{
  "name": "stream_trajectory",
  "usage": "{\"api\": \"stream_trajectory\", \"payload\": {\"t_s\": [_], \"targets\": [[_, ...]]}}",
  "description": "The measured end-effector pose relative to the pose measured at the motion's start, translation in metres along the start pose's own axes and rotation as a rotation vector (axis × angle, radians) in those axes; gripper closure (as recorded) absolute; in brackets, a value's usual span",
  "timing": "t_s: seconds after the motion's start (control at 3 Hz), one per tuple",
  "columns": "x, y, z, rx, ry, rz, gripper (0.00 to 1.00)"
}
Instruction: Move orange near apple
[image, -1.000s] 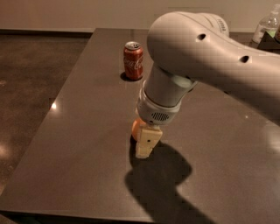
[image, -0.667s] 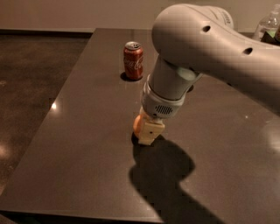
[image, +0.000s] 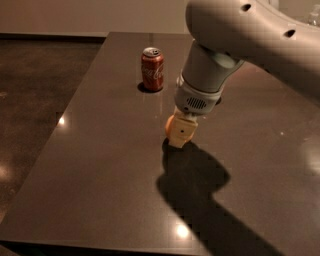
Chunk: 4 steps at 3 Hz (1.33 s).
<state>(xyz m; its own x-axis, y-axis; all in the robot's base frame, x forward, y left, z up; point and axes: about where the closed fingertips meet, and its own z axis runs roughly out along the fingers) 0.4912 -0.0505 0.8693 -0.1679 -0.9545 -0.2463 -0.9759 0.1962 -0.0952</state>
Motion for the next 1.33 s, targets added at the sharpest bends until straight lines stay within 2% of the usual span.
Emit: {"api": "stream_trajectory", "payload": {"t_s": [0.67, 1.33], "targets": [[0.053, -0.060, -0.014, 0.102, 0.032, 0.306, 1.00], [0.084, -0.099, -0.009, 0.164, 0.034, 0.465, 1.00]]}}
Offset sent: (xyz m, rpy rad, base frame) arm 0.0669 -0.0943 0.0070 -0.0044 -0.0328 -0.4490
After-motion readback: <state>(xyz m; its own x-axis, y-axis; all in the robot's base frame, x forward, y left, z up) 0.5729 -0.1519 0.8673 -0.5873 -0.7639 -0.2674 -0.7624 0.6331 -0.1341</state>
